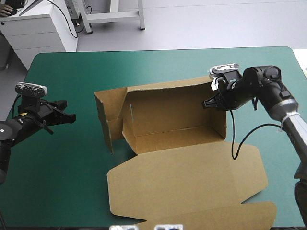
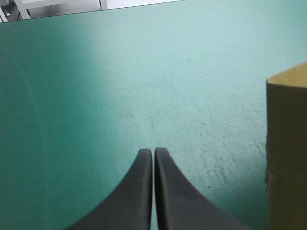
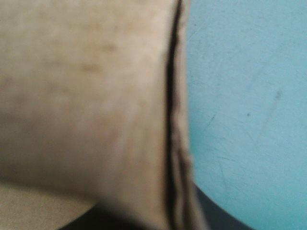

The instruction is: Fold the box

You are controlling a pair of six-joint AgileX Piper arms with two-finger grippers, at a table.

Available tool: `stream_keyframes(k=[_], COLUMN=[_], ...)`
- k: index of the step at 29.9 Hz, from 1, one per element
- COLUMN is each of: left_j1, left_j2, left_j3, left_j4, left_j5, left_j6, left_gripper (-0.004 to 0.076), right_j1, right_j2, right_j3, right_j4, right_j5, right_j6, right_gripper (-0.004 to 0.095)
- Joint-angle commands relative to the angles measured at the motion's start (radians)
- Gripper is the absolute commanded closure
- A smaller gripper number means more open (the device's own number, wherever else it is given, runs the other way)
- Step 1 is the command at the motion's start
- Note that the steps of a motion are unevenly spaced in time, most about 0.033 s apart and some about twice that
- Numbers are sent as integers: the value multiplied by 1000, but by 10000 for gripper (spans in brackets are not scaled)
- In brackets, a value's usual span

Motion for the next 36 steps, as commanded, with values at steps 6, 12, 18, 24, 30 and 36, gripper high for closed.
stream_keyframes(k=[6,12,18,24,30,36], left_j1=[-2,-2,-2,-2,-2,-2], left_j2=[-15,-15,-15,-15,-15,-15], left_j3=[-27,-27,-27,-27,-27,-27], left_j4=[-76,-76,-76,-76,-76,-76], left_j5=[-35,-2,3,3,1,0], left_j6=[0,0,0,0,0,6], left_gripper=[726,726,726,726,726,726], right_j1=[-5,-5,-5,-5,-5,-5], right_j2=[57,153,230,260,264,264], right_j3=[-127,-127,-127,-127,-138,-161], right_j4=[-21,-6,-7,-7,-7,-7], right_j5=[142,142,128,66,-1,-11], right_j6=[54,56,72,74,76,76], right_gripper=[926,926,926,926,911,740])
